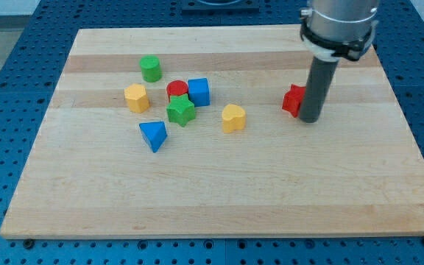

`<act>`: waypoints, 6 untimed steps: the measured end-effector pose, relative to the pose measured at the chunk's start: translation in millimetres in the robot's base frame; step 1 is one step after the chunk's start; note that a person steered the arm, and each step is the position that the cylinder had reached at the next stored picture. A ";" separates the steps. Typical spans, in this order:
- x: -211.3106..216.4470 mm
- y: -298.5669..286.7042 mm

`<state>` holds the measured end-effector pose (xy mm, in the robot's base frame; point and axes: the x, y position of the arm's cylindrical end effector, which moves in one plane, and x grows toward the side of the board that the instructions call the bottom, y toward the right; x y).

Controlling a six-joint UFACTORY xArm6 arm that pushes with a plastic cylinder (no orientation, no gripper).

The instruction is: Slightly move the red star towards the left

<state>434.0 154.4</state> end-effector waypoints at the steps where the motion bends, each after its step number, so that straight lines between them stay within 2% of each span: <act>1: -5.9 17.7; 2: -32.5 7.0; 3: -40.9 -27.9; 4: -27.7 -49.5; 5: 15.5 -31.6; 6: 22.5 -44.6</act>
